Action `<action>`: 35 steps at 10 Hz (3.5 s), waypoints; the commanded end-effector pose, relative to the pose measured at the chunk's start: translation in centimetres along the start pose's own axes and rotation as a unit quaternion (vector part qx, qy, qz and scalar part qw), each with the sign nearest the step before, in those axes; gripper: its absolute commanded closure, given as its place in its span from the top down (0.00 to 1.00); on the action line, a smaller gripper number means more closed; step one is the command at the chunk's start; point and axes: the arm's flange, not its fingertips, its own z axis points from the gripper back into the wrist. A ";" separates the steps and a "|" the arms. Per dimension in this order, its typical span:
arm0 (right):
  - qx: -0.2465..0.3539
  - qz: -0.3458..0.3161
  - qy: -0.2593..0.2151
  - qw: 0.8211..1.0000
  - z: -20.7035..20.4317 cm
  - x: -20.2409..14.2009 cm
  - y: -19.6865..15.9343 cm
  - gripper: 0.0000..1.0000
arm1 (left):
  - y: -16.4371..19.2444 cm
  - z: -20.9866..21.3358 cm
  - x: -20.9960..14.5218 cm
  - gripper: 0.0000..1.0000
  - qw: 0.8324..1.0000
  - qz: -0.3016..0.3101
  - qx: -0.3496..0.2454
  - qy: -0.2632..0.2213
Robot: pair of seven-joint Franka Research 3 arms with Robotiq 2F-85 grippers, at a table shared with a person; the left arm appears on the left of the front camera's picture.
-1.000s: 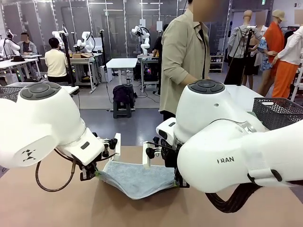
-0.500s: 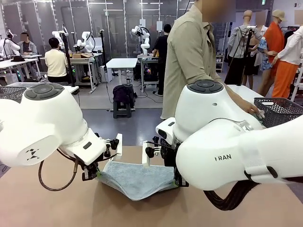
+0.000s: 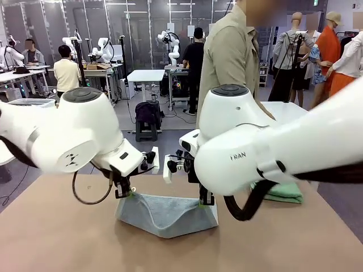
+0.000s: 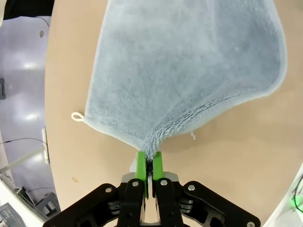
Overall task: Fold the towels and place them in the basket.
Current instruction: When a person lays out a Towel with hook on the table, fold it in half twice.
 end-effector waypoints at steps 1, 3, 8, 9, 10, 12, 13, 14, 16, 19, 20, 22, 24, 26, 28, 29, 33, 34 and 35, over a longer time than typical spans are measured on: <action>0.020 0.011 0.002 1.000 0.2 0.8 -2.6 0.07 | 2.3 0.2 1.6 0.06 1.000 -0.006 -0.001 0.024; 0.027 0.008 0.006 1.000 0.4 1.2 -4.6 0.07 | 3.9 0.1 2.4 0.06 1.000 0.005 -0.007 0.029; 0.043 0.003 0.021 0.999 0.2 0.4 -7.5 0.07 | 7.0 -0.9 1.8 0.06 0.999 -0.008 -0.023 0.043; 0.043 0.004 0.024 0.999 0.2 0.0 -7.6 0.07 | 7.4 -1.0 1.3 0.06 0.998 -0.020 -0.026 0.046; 0.043 0.004 0.026 0.999 0.2 -0.4 -7.7 0.07 | 7.6 -1.0 0.9 0.06 0.998 -0.028 -0.030 0.047; 0.040 0.011 0.022 0.999 0.0 -1.2 -7.8 0.07 | 8.0 -1.5 0.0 0.06 0.997 -0.048 -0.039 0.041; 0.039 0.014 0.020 0.999 -0.1 -1.3 -7.7 0.07 | 8.0 -1.6 -0.3 0.06 0.997 -0.052 -0.043 0.036; 0.039 0.017 0.018 0.999 -0.3 -1.4 -7.7 0.07 | 8.0 -1.8 -0.7 0.06 0.997 -0.055 -0.046 0.030; 0.036 0.001 0.027 0.999 -0.1 -1.0 -7.8 0.07 | 7.7 -1.7 -0.3 0.06 0.998 -0.045 -0.035 0.038; 0.036 0.001 0.027 0.999 -0.1 -1.0 -7.8 0.07 | 7.7 -1.8 -0.2 0.06 0.998 -0.047 -0.036 0.037; 0.036 0.003 0.027 0.999 -0.1 -0.9 -7.7 0.07 | 8.1 -2.3 -0.6 0.06 0.997 -0.054 -0.028 0.039; 0.044 0.000 0.019 0.999 -1.9 -1.4 -8.1 0.07 | 7.7 -3.6 -1.0 0.06 0.997 -0.066 -0.024 0.026; 0.043 -0.001 0.013 0.999 -3.5 -1.6 -8.3 0.07 | 7.4 -5.5 -1.2 0.06 0.997 -0.064 -0.031 0.018; 0.039 0.006 0.005 0.999 -5.0 -1.9 -8.4 0.07 | 7.2 -7.3 -1.5 0.06 0.997 -0.064 -0.040 0.014; 0.025 0.001 -0.001 1.000 -6.4 -2.1 -8.5 0.07 | 7.2 -8.8 -1.6 0.06 0.997 -0.068 -0.029 0.009; 0.020 -0.003 -0.004 1.000 -7.2 -2.4 -8.7 0.07 | 7.3 -9.7 -1.5 0.06 0.997 -0.072 -0.015 0.000; 0.006 -0.018 -0.004 1.000 -8.9 -3.6 -9.6 0.07 | 8.0 -11.0 -1.8 0.06 0.998 -0.053 0.020 -0.003; 0.003 -0.024 0.000 1.000 -9.2 -4.0 -9.9 0.07 | 8.3 -11.3 -2.0 0.06 0.999 -0.046 0.025 -0.001; -0.001 -0.029 0.003 1.000 -9.5 -4.4 -10.1 0.07 | 8.5 -11.5 -2.2 0.06 0.999 -0.040 0.026 0.003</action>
